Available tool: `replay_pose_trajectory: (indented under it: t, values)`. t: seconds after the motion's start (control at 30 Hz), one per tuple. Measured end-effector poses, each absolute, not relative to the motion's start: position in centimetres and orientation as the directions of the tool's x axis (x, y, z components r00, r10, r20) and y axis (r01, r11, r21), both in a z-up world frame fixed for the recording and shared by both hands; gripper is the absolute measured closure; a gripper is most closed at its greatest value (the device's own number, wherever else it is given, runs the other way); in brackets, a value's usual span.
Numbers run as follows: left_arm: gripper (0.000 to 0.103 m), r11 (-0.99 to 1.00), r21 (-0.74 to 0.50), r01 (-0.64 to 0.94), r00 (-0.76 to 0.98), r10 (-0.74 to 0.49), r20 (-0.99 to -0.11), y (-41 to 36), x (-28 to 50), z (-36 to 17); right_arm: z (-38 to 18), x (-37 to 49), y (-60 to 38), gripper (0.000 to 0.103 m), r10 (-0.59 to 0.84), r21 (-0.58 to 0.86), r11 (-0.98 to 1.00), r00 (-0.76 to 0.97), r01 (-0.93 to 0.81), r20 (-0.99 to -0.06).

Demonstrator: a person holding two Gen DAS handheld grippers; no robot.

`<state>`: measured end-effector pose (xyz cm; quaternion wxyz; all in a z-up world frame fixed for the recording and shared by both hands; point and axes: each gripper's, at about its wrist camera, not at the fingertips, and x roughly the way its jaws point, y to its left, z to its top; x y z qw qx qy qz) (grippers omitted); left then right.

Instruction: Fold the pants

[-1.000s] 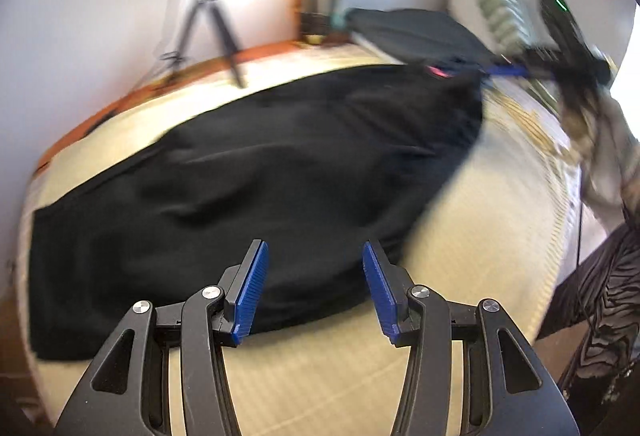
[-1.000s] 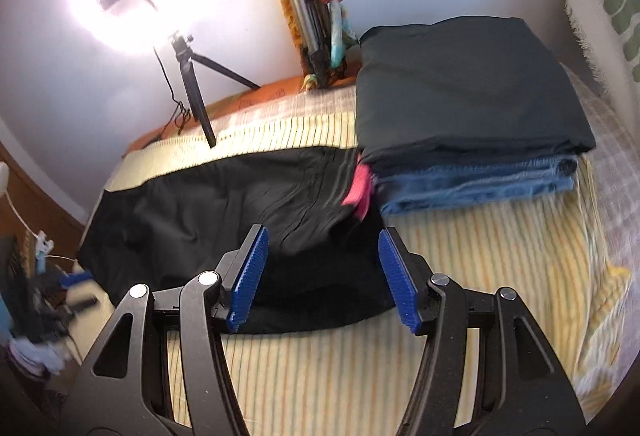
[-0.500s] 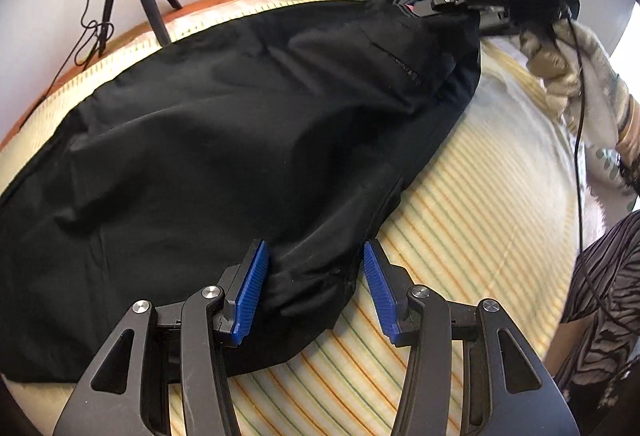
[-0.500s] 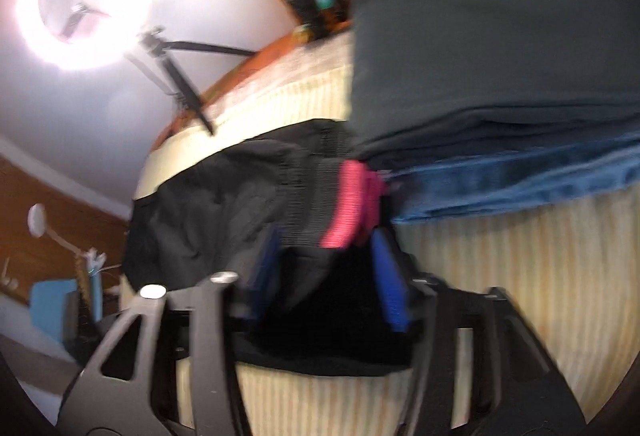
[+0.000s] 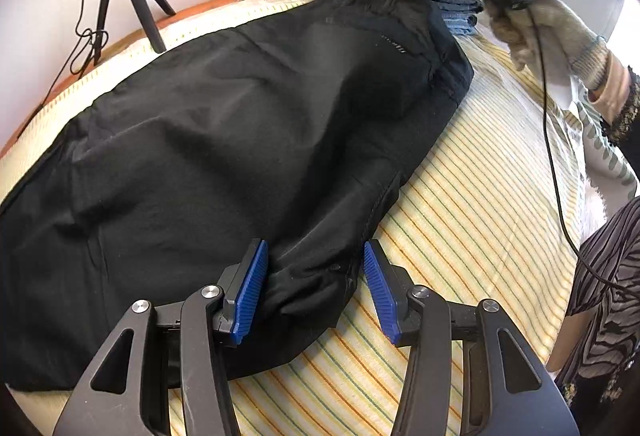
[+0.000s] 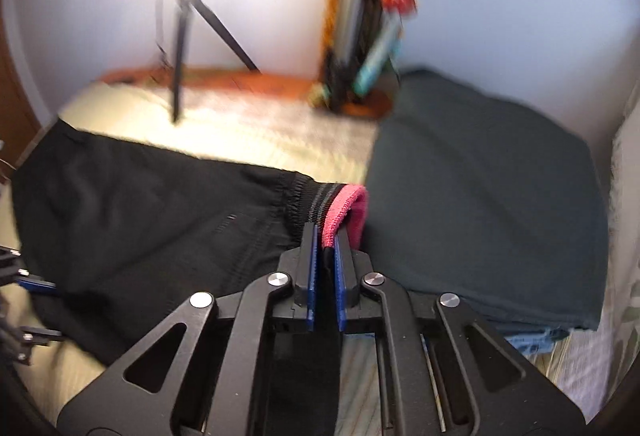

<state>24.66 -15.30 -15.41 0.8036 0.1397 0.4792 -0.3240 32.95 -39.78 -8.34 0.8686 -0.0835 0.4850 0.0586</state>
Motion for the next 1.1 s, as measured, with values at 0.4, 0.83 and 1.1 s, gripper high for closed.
replay_pose_trajectory:
  t: [0.4, 0.83, 1.1]
  values:
    - [0.055, 0.819, -0.157, 0.552, 0.423, -0.437, -0.794, -12.4, 28.2, -10.8, -4.0, 25.8, -37.6, 0.06, 0.195, 0.089, 0.972, 0.539, -0.216, -0.819]
    - [0.05, 0.865, 0.029, 0.502, 0.48, -0.25, -0.841, -18.0, 32.3, -15.4, -12.9, 28.1, -34.9, 0.063, 0.226, 0.159, 0.963, 0.333, -0.218, -0.915]
    - [0.05, 0.857, 0.006, 0.515, 0.497, -0.293, -0.817, -15.0, 30.8, -12.4, -9.5, 24.8, -37.5, 0.053, 0.225, 0.179, 0.973, 0.417, -0.146, -0.881]
